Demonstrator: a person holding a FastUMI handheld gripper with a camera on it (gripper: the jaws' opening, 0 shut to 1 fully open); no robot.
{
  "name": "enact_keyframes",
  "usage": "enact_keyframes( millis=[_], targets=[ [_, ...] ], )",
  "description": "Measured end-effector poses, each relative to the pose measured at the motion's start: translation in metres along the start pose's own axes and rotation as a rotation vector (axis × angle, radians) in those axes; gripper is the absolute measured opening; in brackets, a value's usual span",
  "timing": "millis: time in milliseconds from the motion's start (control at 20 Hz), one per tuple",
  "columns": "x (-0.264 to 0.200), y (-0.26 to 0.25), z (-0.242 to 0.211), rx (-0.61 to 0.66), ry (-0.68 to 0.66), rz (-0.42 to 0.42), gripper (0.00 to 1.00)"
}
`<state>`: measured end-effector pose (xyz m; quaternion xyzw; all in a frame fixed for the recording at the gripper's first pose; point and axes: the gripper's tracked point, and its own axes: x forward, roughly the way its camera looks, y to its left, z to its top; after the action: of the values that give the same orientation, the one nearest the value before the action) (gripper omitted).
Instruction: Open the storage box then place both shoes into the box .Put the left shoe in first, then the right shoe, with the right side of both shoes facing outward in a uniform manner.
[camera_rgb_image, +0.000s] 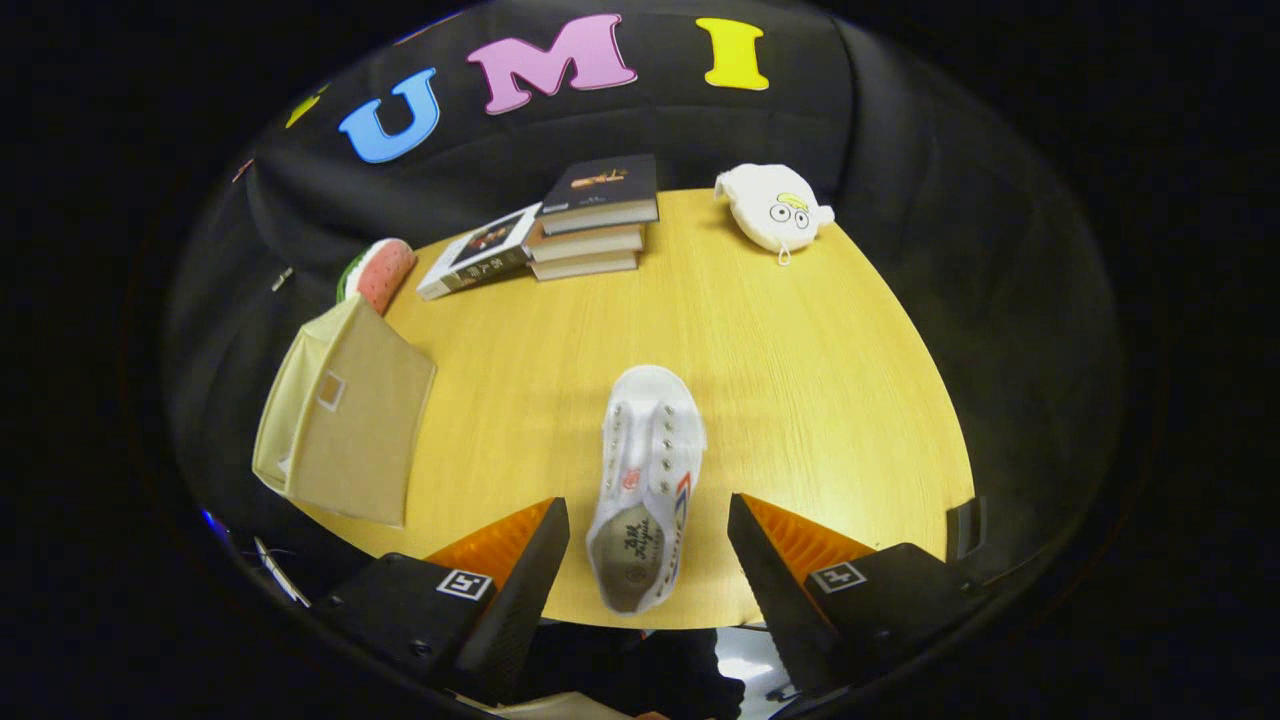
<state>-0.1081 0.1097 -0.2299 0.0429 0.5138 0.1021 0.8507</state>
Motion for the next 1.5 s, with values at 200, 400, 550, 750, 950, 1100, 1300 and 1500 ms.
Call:
enact_keyframes(
  millis=[200, 400, 550, 750, 950, 1100, 1300, 1500],
  targets=[
    [0.036, -0.027, -0.032, -0.043, 0.088, -0.08, 0.98],
    [0.068, -0.029, -0.024, -0.042, 0.057, -0.109, 0.83],
    [0.08, -0.018, -0.011, -0.071, 0.001, -0.109, 0.83],
    [0.094, -0.002, -0.006, -0.13, -0.059, -0.122, 0.56],
    [0.091, -0.021, -0.007, -0.121, -0.076, -0.228, 0.13],
    [0.085, -0.018, -0.004, -0.063, -0.065, -0.171, 0.05],
    [0.069, -0.008, 0.017, 0.004, -0.108, -0.134, 0.05],
    [0.069, -0.007, 0.018, 0.033, -0.101, -0.133, 0.05]
  ],
)
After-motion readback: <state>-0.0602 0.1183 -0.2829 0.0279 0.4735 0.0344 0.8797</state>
